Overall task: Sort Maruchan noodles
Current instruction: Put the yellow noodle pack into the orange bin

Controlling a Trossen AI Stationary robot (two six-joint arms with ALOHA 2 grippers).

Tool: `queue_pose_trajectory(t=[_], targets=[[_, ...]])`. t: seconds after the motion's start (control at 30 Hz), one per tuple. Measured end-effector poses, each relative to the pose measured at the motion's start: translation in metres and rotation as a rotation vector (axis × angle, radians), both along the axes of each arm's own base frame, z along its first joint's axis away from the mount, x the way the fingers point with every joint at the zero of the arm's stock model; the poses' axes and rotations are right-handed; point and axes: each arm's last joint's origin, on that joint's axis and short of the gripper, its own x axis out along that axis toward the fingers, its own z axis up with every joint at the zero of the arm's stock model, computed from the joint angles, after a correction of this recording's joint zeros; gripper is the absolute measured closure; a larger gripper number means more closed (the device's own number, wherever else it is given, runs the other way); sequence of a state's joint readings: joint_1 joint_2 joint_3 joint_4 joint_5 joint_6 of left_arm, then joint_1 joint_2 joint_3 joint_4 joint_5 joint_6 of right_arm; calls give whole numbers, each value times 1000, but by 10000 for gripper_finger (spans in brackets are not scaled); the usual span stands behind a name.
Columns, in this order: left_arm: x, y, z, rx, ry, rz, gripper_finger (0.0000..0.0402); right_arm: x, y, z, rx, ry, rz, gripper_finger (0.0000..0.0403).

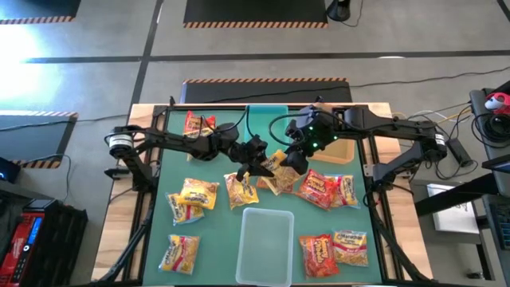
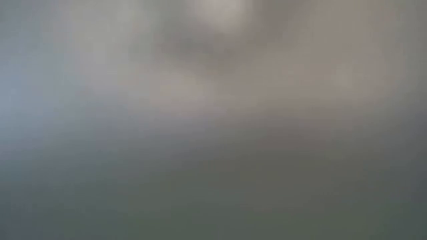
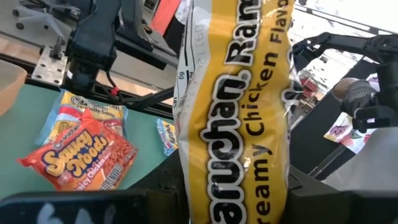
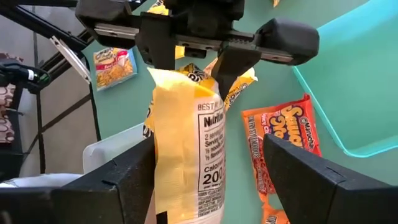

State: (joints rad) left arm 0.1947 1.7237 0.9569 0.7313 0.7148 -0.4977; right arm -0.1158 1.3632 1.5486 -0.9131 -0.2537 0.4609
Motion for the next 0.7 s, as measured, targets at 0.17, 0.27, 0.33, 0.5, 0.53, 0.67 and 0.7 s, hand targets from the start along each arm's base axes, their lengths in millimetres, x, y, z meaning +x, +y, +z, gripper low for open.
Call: queue_pose_trajectory(t=[0.17, 0.27, 0.33, 0.5, 0.53, 0.67, 0.7], targets=[[0, -1, 0, 1, -3, -6, 302, 0, 1, 0, 45, 2, 7, 140], [0, -1, 0, 5, -5, -6, 301, 0, 2, 0, 65, -3, 14, 138], [0, 0, 0, 10, -8, -5, 301, 3, 3, -1, 82, -6, 32, 135], [0, 0, 2, 16, -26, -2, 301, 16, 5, -12, 95, 22, 54, 131], [0, 0, 2, 16, -26, -1, 301, 17, 5, -14, 91, 27, 60, 133], [0, 0, 1, 16, -24, -2, 301, 20, 4, -16, 75, 26, 77, 147], [0, 0, 1, 16, -24, -2, 300, 20, 4, -16, 73, 25, 79, 152]])
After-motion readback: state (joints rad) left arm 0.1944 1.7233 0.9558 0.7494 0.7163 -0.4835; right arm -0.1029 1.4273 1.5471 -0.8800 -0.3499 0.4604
